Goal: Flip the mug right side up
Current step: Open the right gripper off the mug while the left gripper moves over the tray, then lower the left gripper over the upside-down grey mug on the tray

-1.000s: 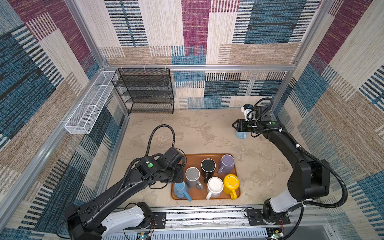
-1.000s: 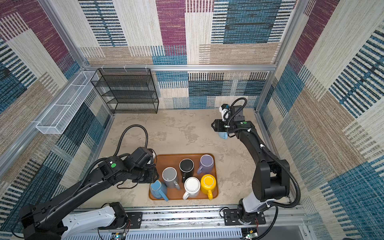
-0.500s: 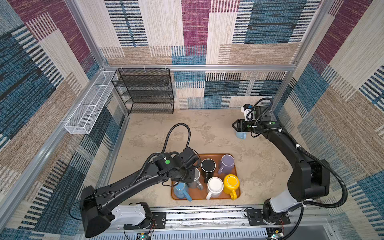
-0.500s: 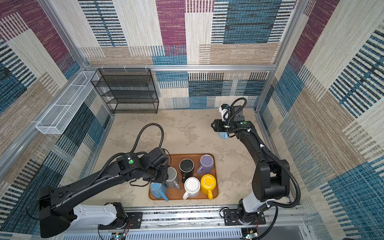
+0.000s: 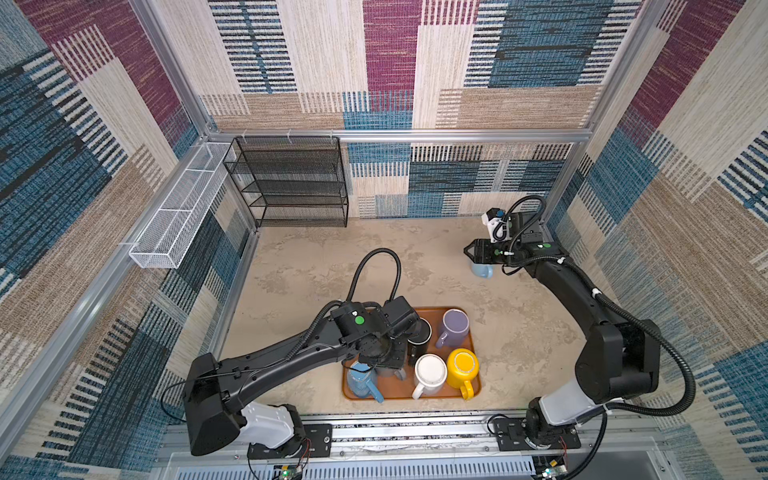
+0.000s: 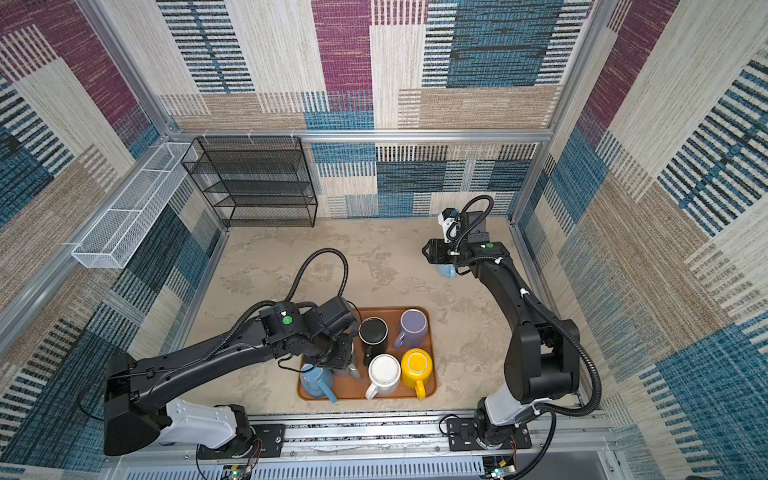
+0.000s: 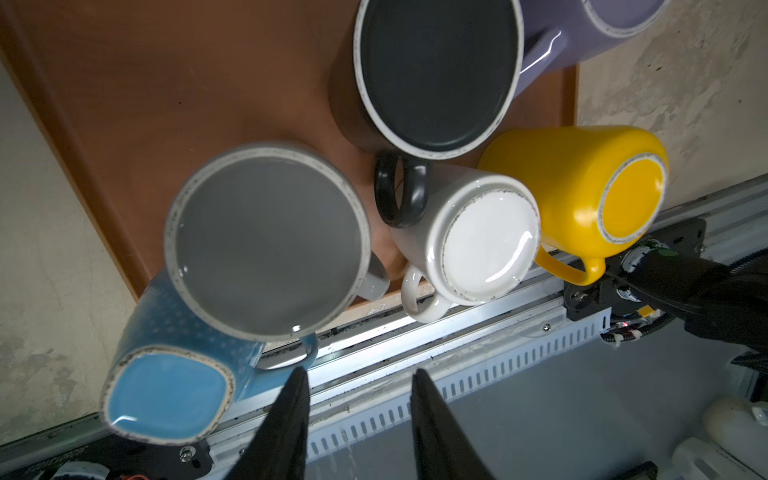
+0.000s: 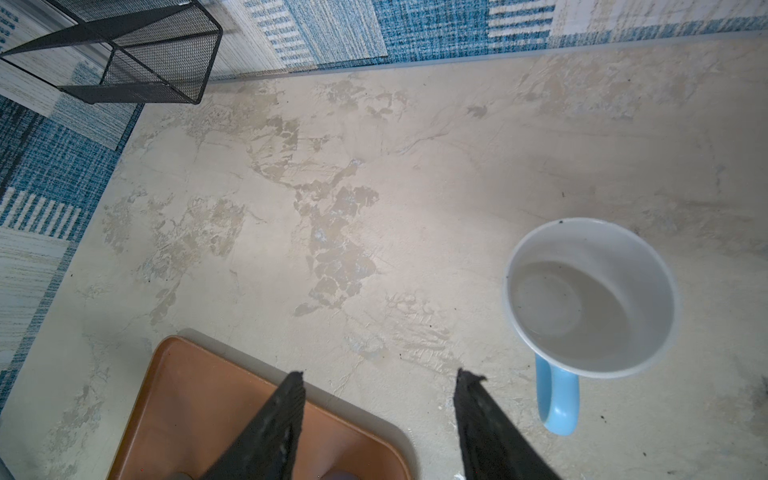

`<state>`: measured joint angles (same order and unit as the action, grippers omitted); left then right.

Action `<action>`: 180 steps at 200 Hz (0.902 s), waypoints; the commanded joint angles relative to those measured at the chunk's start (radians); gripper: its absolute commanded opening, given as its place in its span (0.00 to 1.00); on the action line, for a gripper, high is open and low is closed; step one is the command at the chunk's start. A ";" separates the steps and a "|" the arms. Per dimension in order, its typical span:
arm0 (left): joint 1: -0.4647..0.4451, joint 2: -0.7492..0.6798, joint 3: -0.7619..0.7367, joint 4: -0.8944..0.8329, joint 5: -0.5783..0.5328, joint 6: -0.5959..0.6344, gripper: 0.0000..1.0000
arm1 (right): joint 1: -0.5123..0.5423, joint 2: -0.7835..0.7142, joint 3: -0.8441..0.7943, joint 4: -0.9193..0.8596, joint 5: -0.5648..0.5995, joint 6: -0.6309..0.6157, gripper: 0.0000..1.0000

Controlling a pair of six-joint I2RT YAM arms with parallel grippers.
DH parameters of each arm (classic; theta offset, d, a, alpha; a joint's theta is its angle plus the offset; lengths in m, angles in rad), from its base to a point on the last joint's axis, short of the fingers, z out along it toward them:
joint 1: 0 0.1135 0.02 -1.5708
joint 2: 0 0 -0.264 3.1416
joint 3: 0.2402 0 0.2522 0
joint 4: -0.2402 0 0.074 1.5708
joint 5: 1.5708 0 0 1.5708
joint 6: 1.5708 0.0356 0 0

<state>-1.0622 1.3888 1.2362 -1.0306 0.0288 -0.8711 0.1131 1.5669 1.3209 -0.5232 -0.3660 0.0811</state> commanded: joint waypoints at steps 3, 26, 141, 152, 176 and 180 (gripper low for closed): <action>-0.027 0.016 0.014 -0.032 -0.026 -0.072 0.38 | 0.002 -0.014 -0.001 0.000 -0.013 -0.016 0.62; -0.064 0.037 0.006 -0.054 -0.065 -0.155 0.38 | 0.002 -0.016 -0.005 -0.002 -0.015 -0.024 0.63; -0.046 0.246 0.059 -0.059 -0.127 -0.139 0.38 | 0.011 -0.070 -0.083 0.055 -0.078 0.015 0.64; -0.038 0.255 0.055 -0.059 -0.131 -0.133 0.38 | 0.013 -0.075 -0.085 0.052 -0.077 0.015 0.64; -0.024 0.271 0.055 -0.057 -0.151 -0.117 0.38 | 0.013 -0.074 -0.082 0.046 -0.076 0.012 0.64; -0.020 0.274 0.055 -0.057 -0.151 -0.113 0.38 | 0.013 -0.074 -0.081 0.045 -0.075 0.013 0.64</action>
<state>-1.0954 1.6493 1.2903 -1.0698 -0.0792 -1.0180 0.1242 1.4982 1.2366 -0.4976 -0.4480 0.0898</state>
